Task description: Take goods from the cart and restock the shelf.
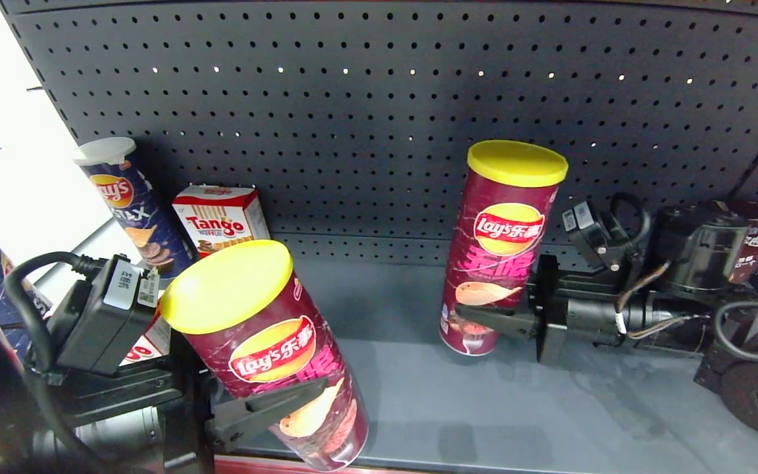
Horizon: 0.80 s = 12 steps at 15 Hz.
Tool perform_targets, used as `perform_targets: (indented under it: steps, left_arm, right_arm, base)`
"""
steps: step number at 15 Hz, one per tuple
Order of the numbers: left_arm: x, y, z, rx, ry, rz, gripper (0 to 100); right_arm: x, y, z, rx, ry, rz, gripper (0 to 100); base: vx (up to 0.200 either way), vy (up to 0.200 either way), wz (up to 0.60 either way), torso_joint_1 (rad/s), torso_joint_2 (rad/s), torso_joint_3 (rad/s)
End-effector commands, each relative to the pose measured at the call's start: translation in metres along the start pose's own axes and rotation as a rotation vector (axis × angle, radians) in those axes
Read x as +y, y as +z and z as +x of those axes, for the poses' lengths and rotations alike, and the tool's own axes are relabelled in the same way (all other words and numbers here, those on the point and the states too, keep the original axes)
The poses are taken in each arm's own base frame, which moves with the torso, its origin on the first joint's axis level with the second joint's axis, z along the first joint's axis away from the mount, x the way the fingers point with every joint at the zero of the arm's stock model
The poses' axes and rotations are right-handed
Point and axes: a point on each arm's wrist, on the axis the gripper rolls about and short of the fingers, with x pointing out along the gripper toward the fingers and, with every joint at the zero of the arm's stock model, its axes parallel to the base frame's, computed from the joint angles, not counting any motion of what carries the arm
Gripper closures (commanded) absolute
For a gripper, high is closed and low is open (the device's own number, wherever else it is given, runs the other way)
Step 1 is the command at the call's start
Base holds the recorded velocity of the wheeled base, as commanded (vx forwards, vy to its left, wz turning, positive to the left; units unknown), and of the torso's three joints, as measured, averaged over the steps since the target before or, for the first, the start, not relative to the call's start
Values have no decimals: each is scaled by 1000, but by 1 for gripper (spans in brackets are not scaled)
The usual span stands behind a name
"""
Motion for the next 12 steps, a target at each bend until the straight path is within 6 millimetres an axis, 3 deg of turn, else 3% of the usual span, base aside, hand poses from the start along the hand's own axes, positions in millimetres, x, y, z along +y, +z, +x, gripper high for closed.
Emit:
perform_targets:
  steps: [1, 4, 9, 12]
  left_arm:
    - [5, 1, -3, -5, 28, 1, 100]
    - [5, 1, -3, -5, 26, 1, 100]
    - [5, 3, -2, -11, 25, 5, 100]
    - [5, 3, -2, -11, 25, 5, 100]
  right_arm:
    - [30, 8, -15, -16, 6, -17, 100]
    - [45, -7, -22, 20, -48, 4, 100]
    - [54, -43, -26, 56, -47, 33, 100]
    - [52, -53, -22, 77, -45, 48, 100]
  base:
    - [0, 0, 0, 0, 0, 0]
    - [0, 0, 0, 0, 0, 0]
    - [0, 0, 0, 0, 0, 0]
    - [0, 0, 0, 0, 0, 0]
